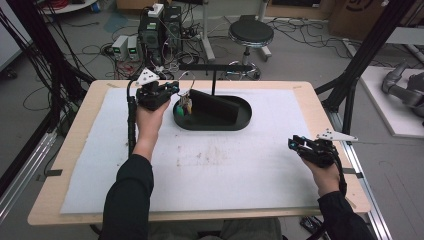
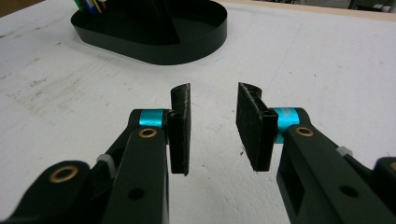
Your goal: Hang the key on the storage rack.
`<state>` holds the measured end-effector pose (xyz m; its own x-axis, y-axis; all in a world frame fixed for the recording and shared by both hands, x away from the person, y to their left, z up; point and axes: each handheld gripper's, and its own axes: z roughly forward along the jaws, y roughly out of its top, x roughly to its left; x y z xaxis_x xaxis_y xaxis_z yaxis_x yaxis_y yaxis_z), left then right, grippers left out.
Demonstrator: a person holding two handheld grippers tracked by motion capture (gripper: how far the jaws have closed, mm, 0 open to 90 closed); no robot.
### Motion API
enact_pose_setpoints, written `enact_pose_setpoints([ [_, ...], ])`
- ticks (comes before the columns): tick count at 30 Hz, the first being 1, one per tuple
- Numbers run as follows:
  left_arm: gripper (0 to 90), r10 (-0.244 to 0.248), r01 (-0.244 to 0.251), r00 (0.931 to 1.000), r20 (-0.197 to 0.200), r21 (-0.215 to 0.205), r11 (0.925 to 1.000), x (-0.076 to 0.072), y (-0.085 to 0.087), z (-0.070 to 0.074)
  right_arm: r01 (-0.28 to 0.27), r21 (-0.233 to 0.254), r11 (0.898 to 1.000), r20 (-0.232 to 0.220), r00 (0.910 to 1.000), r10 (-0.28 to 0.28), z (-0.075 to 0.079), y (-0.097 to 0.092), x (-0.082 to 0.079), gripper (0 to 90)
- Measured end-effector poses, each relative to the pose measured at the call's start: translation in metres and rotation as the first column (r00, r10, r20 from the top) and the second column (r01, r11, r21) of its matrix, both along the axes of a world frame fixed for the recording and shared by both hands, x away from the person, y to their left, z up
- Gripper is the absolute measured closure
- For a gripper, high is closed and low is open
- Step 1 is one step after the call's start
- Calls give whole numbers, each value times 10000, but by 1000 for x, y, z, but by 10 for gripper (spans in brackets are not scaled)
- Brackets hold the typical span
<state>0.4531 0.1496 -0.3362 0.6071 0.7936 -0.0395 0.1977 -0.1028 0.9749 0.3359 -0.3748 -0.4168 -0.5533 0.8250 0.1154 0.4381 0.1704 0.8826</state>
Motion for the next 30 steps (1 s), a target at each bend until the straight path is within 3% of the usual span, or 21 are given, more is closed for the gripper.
enact_pose_setpoints([
  [8,867,374,-388,9987,-333,-436,9983,8,5,-7,1,-2,10000,-30,10000,-1,0,-1,0,668],
  [15,859,558,-565,9976,-403,-174,9983,10,1,-10,-7,-27,10000,-40,10000,7,-1,-1,0,668],
  [23,599,1006,-986,9940,-440,462,9941,2,-2,-4,-46,-69,10000,-53,10000,46,-1,-1,1,664],
  [25,529,985,-963,9945,-351,608,9935,-4,-3,0,-34,-66,10000,-46,10000,34,-2,-1,1,662],
  [26,502,1107,-1105,9939,12,748,9911,-13,-4,2,-43,-44,10000,-52,10000,42,-2,-1,2,653],
  [30,451,893,-899,9959,112,749,9931,-26,-4,1,-8,45,10000,-73,10000,9,-1,-1,3,642],
])
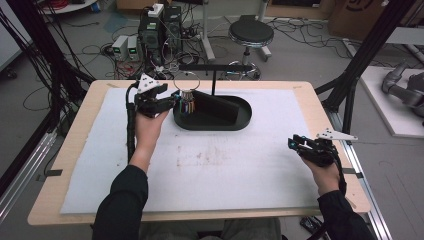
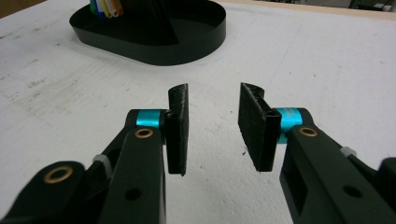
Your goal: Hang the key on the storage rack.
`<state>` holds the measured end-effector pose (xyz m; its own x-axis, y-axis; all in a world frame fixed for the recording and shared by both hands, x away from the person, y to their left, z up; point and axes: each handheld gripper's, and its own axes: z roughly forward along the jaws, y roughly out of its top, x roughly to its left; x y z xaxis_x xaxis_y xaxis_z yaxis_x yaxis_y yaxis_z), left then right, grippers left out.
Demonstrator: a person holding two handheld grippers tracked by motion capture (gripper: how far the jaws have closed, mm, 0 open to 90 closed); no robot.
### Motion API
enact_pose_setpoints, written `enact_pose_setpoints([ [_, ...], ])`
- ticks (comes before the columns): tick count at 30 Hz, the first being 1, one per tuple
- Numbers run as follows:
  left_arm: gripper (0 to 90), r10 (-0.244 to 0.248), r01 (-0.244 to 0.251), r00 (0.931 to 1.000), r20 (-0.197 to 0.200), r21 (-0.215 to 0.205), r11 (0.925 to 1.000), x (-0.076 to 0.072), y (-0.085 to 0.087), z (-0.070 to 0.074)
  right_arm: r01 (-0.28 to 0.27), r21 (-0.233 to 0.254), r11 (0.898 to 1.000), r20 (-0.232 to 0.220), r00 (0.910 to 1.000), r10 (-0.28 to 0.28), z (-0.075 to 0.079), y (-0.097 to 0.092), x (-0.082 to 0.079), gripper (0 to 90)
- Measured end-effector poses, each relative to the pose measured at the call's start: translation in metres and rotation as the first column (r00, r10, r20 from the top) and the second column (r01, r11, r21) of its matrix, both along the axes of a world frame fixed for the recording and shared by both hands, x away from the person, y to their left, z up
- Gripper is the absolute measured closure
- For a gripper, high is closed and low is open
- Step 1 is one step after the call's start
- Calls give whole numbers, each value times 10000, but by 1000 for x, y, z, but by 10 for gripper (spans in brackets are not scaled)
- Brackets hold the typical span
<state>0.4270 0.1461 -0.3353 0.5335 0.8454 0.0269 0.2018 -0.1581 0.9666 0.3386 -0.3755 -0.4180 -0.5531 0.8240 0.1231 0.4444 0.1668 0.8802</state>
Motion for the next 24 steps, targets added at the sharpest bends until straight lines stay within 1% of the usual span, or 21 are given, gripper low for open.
enact_pose_setpoints([
  [1,428,-212,210,9996,-197,-80,9997,-8,1,-2,-10,8,10000,16,10000,10,0,0,0,635],
  [3,411,-377,376,9992,-137,-49,9993,-18,3,-4,-42,30,10000,52,10000,42,1,1,1,616],
  [4,401,-377,376,9992,-137,-49,9993,-18,3,-4,-73,11,10000,91,9999,73,2,2,1,612],
  [5,386,-454,454,9989,-109,-13,9990,-23,4,-4,-69,-4,10000,120,9999,69,2,3,1,605],
  [6,380,-655,655,9978,-125,-40,9978,-34,8,-5,-91,-2,10000,143,9999,91,2,3,1,590],
  [7,374,-747,746,9971,-157,-58,9972,-39,10,-6,-104,13,9999,157,9998,104,2,4,1,579],
  [11,336,-967,965,9952,-153,-106,9953,-61,20,-11,-140,67,9999,144,9998,139,3,5,3,508],
  [12,335,-967,965,9952,-153,-106,9953,-61,20,-11,-126,121,9998,139,9998,124,4,6,3,489],
  [13,330,-1001,1000,9949,-132,-110,9949,-67,23,-13,-143,107,9998,158,9998,141,4,7,3,473],
  [14,320,-985,984,9950,-135,-100,9951,-77,29,-18,-135,102,9999,194,9997,133,4,7,4,460],
  [16,307,-985,985,9950,-161,-9,9951,-88,35,-22,-152,102,9998,196,9997,150,5,9,4,430],
  [17,301,-985,985,9950,-161,-9,9951,-88,35,-22,-152,102,9998,196,9997,150,5,9,4,430],
  [18,296,-949,948,9954,-159,-50,9955,-93,37,-25,-156,46,9999,244,9996,155,5,10,4,405],
  [19,283,-927,927,9955,-178,-5,9957,-103,43,-30,-131,28,9999,294,9995,130,6,11,4,394],
  [20,270,-894,895,9959,-141,18,9960,-107,46,-32,-126,36,9999,340,9993,124,6,11,4,383],
  [21,265,-894,895,9959,-141,18,9960,-107,46,-32,-113,31,9999,371,9992,112,6,11,4,372],
  [24,259,-787,787,9969,-37,197,9967,-119,53,-41,-18,48,10000,361,9993,16,6,11,5,352],
])
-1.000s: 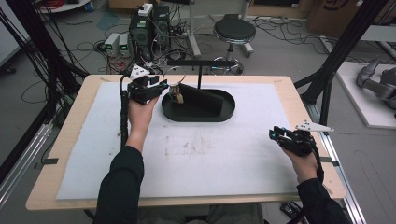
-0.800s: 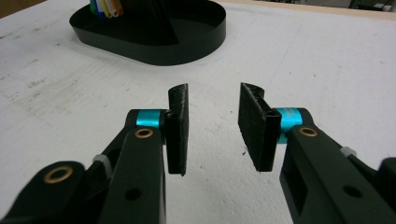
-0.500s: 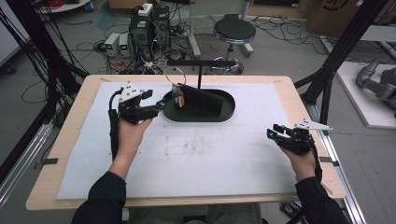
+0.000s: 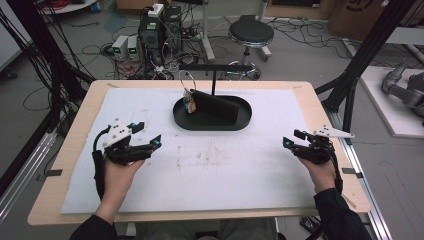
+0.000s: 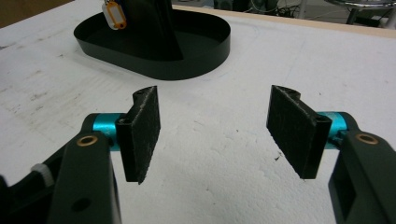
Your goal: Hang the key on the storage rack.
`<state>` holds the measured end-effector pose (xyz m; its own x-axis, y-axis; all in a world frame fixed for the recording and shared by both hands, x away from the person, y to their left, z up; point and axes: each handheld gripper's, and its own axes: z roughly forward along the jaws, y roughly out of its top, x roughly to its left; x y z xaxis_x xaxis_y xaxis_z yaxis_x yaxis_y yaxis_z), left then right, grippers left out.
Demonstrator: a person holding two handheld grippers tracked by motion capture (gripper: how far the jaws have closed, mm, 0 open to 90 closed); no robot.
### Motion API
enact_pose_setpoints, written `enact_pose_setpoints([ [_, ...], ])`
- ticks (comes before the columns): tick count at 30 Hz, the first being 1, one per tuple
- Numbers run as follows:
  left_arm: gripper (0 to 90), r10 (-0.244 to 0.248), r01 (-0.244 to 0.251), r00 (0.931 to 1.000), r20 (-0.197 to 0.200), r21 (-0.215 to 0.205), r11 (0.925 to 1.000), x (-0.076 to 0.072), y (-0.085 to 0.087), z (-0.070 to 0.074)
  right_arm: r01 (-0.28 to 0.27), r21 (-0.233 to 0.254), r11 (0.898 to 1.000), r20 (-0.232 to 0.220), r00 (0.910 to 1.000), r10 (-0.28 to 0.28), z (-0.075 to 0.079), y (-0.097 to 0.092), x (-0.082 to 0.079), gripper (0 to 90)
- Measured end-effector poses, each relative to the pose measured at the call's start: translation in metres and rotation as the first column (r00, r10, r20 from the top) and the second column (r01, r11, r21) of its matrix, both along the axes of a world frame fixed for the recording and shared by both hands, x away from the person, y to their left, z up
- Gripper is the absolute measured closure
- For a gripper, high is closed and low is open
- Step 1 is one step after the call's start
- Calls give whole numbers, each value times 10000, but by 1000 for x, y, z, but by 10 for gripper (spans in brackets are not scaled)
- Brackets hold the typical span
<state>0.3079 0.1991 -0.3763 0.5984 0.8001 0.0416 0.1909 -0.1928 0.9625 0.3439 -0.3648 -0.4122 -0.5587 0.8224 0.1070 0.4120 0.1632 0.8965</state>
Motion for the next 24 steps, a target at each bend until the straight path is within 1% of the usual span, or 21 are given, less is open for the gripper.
enact_pose_setpoints([
  [1,259,43,-43,10000,46,-39,10000,-3,2,-3,0,0,10000,0,10000,0,0,0,0,352],
  [2,259,75,-75,10000,10,-111,9999,-6,5,-6,43,8,10000,3,10000,-43,0,0,0,340],
  [4,259,158,-158,9999,30,4,9999,-10,9,-12,71,28,10000,-24,10000,-71,0,0,0,335],
  [6,258,214,-215,9998,38,54,9998,-13,14,-18,74,32,10000,47,10000,-75,1,1,0,319],
  [7,257,214,-215,9998,38,54,9998,-13,14,-18,62,-28,10000,67,10000,-62,0,2,0,317],
  [8,255,233,-234,9997,23,111,9997,-13,15,-20,66,-50,10000,65,10000,-66,0,3,1,313],
  [9,255,239,-240,9997,52,259,9994,-13,16,-23,75,-54,10000,-2,10000,-75,0,3,1,310],
  [11,255,212,-212,9998,39,211,9996,-14,17,-24,63,-86,9999,64,10000,-63,0,4,2,304],
  [14,255,240,-242,9997,105,195,9995,-14,19,-25,46,-135,9999,11,10000,-46,-1,5,3,298],
  [24,255,391,-391,9992,-16,205,9990,-13,22,-29,86,-176,9998,-49,9999,-87,-1,5,3,273],
])
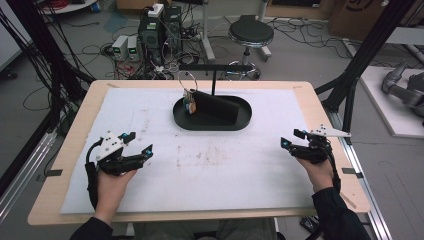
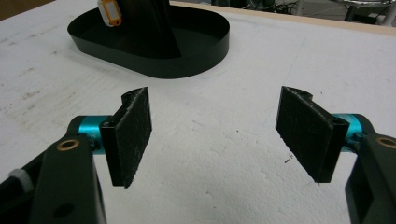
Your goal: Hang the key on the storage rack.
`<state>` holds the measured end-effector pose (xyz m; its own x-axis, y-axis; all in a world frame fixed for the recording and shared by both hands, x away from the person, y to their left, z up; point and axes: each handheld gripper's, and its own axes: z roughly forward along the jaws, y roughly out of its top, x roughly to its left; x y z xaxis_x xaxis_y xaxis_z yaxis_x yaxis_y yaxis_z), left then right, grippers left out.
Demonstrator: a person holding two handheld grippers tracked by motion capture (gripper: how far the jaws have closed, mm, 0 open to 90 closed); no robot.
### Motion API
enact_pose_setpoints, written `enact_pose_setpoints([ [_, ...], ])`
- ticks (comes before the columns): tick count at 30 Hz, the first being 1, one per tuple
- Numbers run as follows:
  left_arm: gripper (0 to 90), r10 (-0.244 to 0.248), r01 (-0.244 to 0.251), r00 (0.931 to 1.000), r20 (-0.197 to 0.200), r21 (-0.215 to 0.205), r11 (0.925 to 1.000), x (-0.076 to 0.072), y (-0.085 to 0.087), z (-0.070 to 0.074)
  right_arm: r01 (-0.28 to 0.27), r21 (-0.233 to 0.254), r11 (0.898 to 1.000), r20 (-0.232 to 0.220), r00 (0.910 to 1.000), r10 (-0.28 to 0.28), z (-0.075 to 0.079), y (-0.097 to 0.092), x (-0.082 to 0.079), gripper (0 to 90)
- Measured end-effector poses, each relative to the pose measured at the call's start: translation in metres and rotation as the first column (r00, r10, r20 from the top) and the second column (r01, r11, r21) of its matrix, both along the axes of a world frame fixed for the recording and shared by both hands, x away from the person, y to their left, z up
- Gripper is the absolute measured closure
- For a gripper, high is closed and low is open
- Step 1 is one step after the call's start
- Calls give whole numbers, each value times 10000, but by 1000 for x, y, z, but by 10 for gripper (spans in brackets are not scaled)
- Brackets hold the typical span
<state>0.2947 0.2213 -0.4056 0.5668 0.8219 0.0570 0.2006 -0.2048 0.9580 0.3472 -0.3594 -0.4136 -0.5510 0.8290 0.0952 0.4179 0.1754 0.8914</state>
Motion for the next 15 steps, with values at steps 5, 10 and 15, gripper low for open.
enact_pose_setpoints([
  [5,255,10,-10,10000,-42,-66,10000,2,1,-1,61,-5,10000,-17,10000,-61,-1,0,1,268],
  [10,254,79,-79,9999,-83,-78,9999,3,2,-2,68,10,10000,6,10000,-68,0,-1,0,260],
  [15,255,95,-95,9999,-55,-93,9999,4,2,-2,75,10,10000,0,10000,-75,0,-2,-1,258],
])
